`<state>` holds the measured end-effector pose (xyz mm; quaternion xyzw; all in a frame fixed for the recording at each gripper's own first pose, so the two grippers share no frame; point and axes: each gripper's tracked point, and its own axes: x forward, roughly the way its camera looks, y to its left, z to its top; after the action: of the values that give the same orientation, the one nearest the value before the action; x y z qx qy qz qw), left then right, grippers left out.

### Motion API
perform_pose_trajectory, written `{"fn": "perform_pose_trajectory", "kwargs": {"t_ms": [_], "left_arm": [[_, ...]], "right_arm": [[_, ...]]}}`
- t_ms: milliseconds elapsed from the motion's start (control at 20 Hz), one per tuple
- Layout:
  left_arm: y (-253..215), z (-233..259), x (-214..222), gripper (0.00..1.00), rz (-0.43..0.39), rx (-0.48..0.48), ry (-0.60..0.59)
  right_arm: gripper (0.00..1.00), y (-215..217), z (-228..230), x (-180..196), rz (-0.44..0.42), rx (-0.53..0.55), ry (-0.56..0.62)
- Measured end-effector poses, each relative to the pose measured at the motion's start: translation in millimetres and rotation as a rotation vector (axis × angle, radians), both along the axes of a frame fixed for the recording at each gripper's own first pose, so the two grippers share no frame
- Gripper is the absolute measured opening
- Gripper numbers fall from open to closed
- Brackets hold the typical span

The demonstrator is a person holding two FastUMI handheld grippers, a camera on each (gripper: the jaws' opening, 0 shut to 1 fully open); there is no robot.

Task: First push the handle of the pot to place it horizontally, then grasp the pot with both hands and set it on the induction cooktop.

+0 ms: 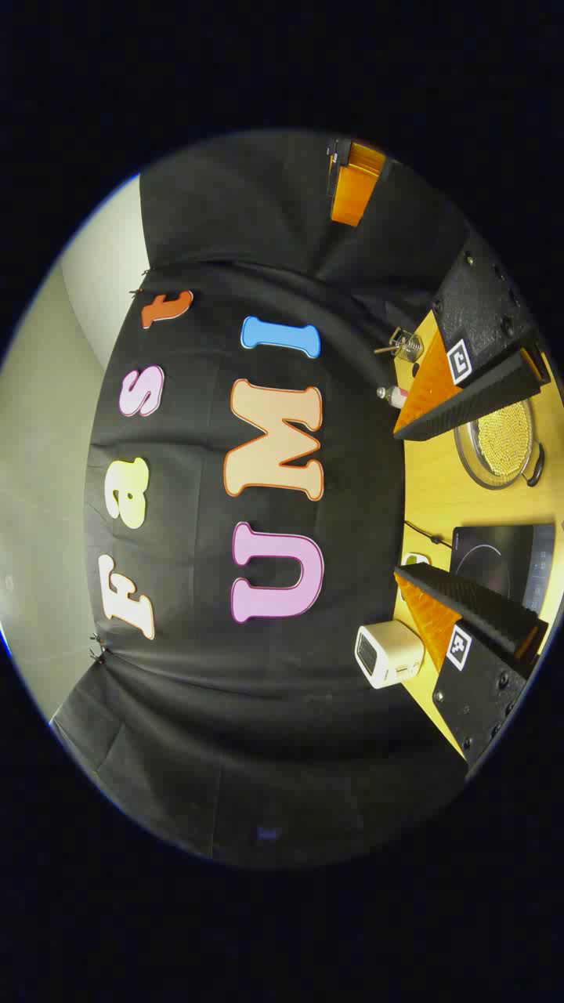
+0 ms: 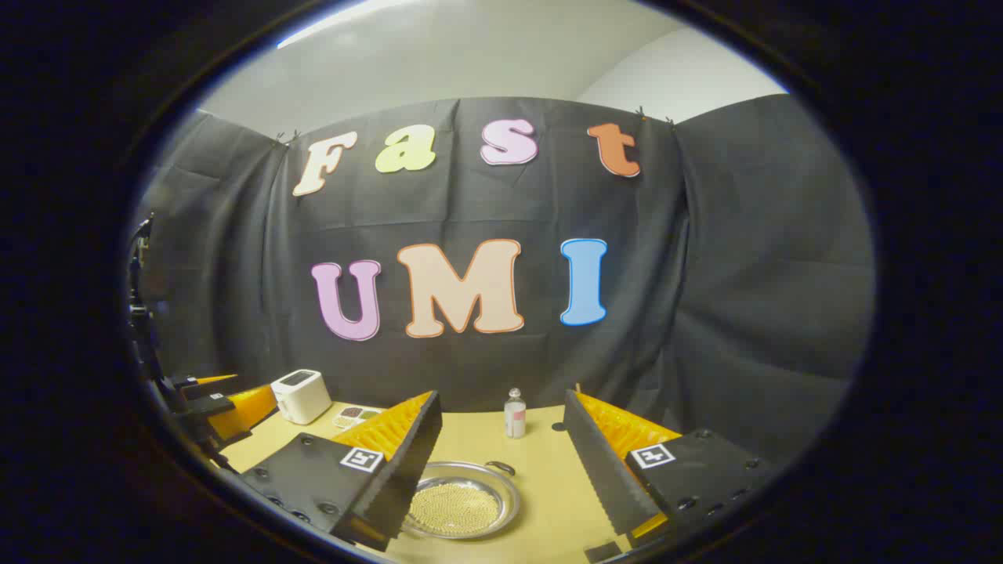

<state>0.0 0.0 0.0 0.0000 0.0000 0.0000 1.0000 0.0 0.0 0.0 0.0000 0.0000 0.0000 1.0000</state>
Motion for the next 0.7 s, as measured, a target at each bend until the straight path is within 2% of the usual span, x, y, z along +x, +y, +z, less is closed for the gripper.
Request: {"fn": "perform_pose_trajectory", "kwargs": {"t_ms": [550, 600, 700], "left_arm": [[-11, -4, 2, 0.95, -0.016, 0.024, 0.006], [-12, -4, 2, 0.92, -0.015, 0.027, 0.007], [-13, -6, 2, 0.95, -0.016, 0.031, 0.012]], "right_arm": [[0.93, -18, 8, -5, -0.031, 0.005, -0.012], [0.93, -18, 7, -5, -0.030, 0.006, -0.010], [0.93, -18, 7, -5, -0.026, 0.003, -0.008]]}}
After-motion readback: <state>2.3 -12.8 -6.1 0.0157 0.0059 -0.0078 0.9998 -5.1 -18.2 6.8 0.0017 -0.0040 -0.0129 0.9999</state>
